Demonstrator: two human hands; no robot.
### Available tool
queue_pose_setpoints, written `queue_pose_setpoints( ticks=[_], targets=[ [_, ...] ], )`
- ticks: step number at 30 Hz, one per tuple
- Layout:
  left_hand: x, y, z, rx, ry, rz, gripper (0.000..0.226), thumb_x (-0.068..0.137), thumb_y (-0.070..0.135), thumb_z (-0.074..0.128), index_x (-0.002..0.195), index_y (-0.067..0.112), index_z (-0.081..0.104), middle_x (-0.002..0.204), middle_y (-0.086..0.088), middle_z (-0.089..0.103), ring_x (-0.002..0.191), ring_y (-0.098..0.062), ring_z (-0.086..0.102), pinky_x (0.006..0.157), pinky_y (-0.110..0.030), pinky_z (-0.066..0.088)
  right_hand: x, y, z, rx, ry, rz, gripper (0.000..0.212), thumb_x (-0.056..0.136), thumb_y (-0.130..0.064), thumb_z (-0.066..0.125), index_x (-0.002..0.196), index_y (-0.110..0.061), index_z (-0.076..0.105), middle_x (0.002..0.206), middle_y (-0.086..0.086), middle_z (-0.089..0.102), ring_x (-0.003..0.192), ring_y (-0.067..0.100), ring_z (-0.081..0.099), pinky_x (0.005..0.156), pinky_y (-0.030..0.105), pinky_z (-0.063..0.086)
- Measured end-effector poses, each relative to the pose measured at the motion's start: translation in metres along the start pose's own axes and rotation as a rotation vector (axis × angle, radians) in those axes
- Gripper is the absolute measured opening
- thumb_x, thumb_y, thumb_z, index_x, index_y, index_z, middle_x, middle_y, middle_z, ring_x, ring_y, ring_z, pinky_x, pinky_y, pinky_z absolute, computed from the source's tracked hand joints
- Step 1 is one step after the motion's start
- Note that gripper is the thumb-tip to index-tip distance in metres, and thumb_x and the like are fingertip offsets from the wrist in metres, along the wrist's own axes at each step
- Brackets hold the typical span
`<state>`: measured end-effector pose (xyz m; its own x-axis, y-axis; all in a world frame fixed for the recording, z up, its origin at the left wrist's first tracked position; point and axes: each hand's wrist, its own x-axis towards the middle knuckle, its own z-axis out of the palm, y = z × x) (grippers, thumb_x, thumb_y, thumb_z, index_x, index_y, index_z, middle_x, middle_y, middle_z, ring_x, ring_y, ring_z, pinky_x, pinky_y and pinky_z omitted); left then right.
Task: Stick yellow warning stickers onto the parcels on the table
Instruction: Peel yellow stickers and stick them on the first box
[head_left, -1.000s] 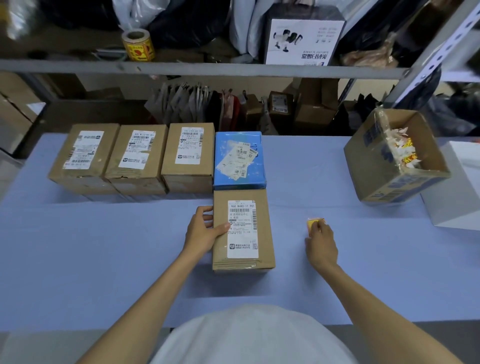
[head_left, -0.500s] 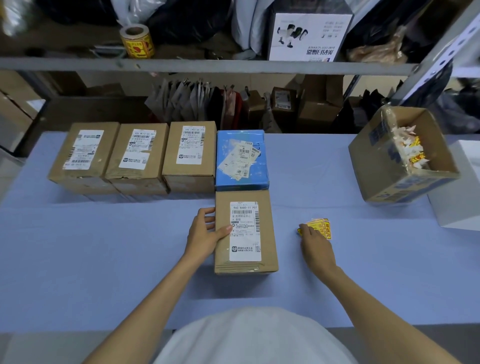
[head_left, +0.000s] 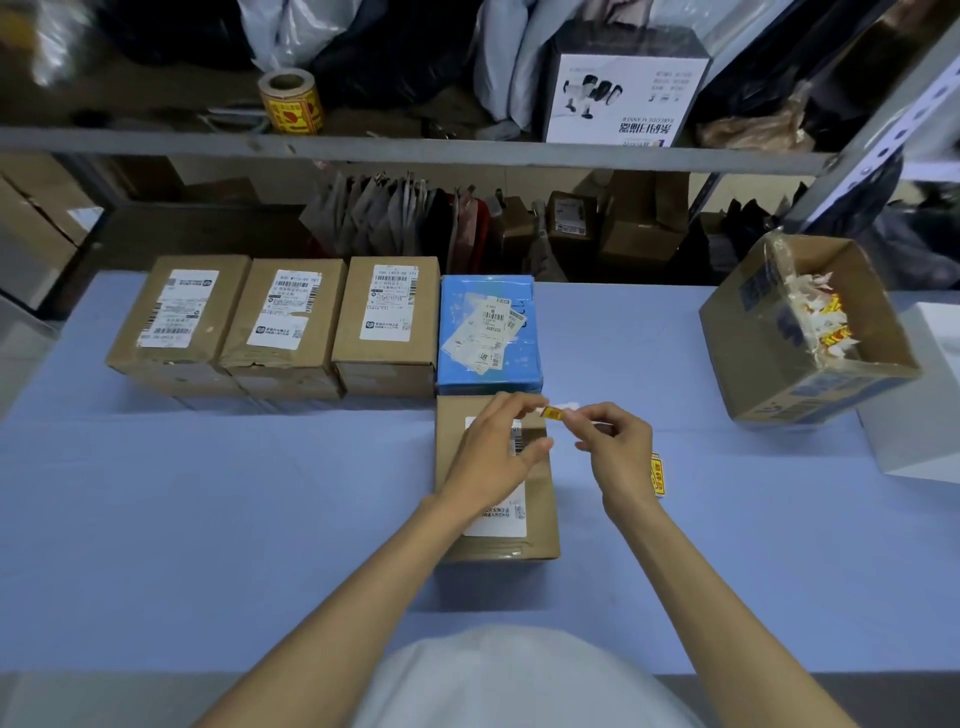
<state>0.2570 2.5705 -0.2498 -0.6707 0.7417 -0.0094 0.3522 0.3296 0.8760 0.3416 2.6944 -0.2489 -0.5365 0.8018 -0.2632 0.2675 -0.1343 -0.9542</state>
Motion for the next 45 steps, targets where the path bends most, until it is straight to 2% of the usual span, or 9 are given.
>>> queue_pose_setpoints(
  ticks=[3, 8, 12, 21, 25, 29, 36, 41, 45],
  targets=[
    [0.001, -0.002, -0.002, -0.004, 0.026, 0.004, 0.018, 0.088, 0.025, 0.065, 0.106, 0.022, 0.062, 0.103, 0.01, 0.059, 0.097, -0.002, 0.055, 0.081, -0.018, 0.044, -0.002, -0.002, 0.002, -0.065, -0.052, -0.02, 0.012, 0.08, -0.015, 0.074, 0.077, -0.008, 0.066, 0.089, 0.003, 0.064, 0.079, 0.004, 0.061, 0.068, 0.014, 0.045],
    [-0.004, -0.004, -0.005, -0.22, 0.054, -0.158, 0.004, 0.091, 0.021, 0.061, 0.088, 0.022, 0.063, 0.081, 0.004, 0.065, 0.082, -0.015, 0.065, 0.074, -0.037, 0.058, -0.013, -0.005, 0.01, -0.102, -0.144, -0.056, 0.014, 0.084, -0.016, 0.071, 0.081, -0.005, 0.064, 0.077, 0.011, 0.068, 0.07, 0.016, 0.066, 0.054, 0.019, 0.053],
    [-0.009, -0.006, -0.008, -0.381, 0.108, -0.24, 0.005, 0.092, 0.014, 0.061, 0.095, 0.012, 0.065, 0.089, -0.002, 0.066, 0.09, -0.021, 0.067, 0.073, -0.026, 0.059, -0.017, -0.007, 0.014, -0.058, -0.22, 0.011, 0.019, 0.079, -0.013, 0.075, 0.094, -0.006, 0.065, 0.088, 0.008, 0.07, 0.08, 0.016, 0.068, 0.06, 0.017, 0.055],
    [-0.014, -0.004, -0.01, -0.46, 0.147, -0.3, 0.009, 0.091, 0.013, 0.063, 0.092, 0.005, 0.066, 0.088, -0.004, 0.066, 0.084, -0.01, 0.065, 0.064, -0.014, 0.053, -0.02, -0.01, 0.021, -0.06, -0.149, 0.034, 0.016, 0.076, -0.011, 0.078, 0.087, -0.009, 0.065, 0.081, 0.005, 0.07, 0.074, 0.015, 0.068, 0.061, 0.02, 0.056],
    [-0.017, -0.006, -0.009, -0.469, 0.181, -0.332, 0.007, 0.091, 0.018, 0.063, 0.089, 0.012, 0.066, 0.092, -0.004, 0.067, 0.091, -0.014, 0.065, 0.069, -0.016, 0.055, -0.023, -0.006, 0.023, -0.057, -0.223, 0.066, 0.006, 0.082, -0.016, 0.074, 0.084, -0.013, 0.069, 0.086, 0.006, 0.073, 0.086, 0.021, 0.07, 0.074, 0.037, 0.061],
    [-0.022, -0.01, -0.009, -0.489, 0.203, -0.379, 0.006, 0.09, 0.018, 0.064, 0.086, 0.013, 0.066, 0.093, -0.006, 0.066, 0.094, -0.02, 0.065, 0.075, -0.028, 0.057, -0.027, -0.003, 0.025, -0.062, -0.217, 0.036, 0.004, 0.082, -0.014, 0.073, 0.083, -0.011, 0.071, 0.083, 0.005, 0.072, 0.082, 0.019, 0.07, 0.071, 0.03, 0.059],
    [-0.028, -0.011, -0.012, -0.473, 0.218, -0.409, 0.008, 0.09, 0.018, 0.064, 0.091, 0.011, 0.066, 0.095, -0.008, 0.067, 0.085, -0.016, 0.066, 0.062, -0.014, 0.053, -0.032, 0.003, 0.029, -0.037, -0.224, 0.04, 0.005, 0.086, -0.012, 0.069, 0.084, -0.016, 0.07, 0.085, 0.002, 0.072, 0.081, 0.015, 0.07, 0.072, 0.029, 0.059],
    [-0.028, -0.011, -0.015, -0.51, 0.192, -0.42, 0.005, 0.088, 0.011, 0.066, 0.091, 0.007, 0.065, 0.089, -0.009, 0.065, 0.06, -0.008, 0.067, 0.051, -0.019, 0.052, -0.031, 0.005, 0.028, -0.049, -0.228, 0.008, 0.006, 0.086, -0.008, 0.068, 0.083, -0.013, 0.069, 0.082, 0.001, 0.072, 0.076, 0.01, 0.069, 0.064, 0.021, 0.056],
    [-0.026, -0.013, -0.021, -0.505, 0.204, -0.445, 0.003, 0.089, 0.015, 0.064, 0.087, 0.013, 0.066, 0.091, -0.013, 0.069, 0.065, -0.013, 0.069, 0.05, -0.019, 0.049, -0.025, 0.006, 0.024, -0.09, -0.261, -0.015, 0.003, 0.085, -0.007, 0.068, 0.087, -0.007, 0.07, 0.085, 0.005, 0.073, 0.079, 0.015, 0.069, 0.067, 0.023, 0.055]
  ],
)
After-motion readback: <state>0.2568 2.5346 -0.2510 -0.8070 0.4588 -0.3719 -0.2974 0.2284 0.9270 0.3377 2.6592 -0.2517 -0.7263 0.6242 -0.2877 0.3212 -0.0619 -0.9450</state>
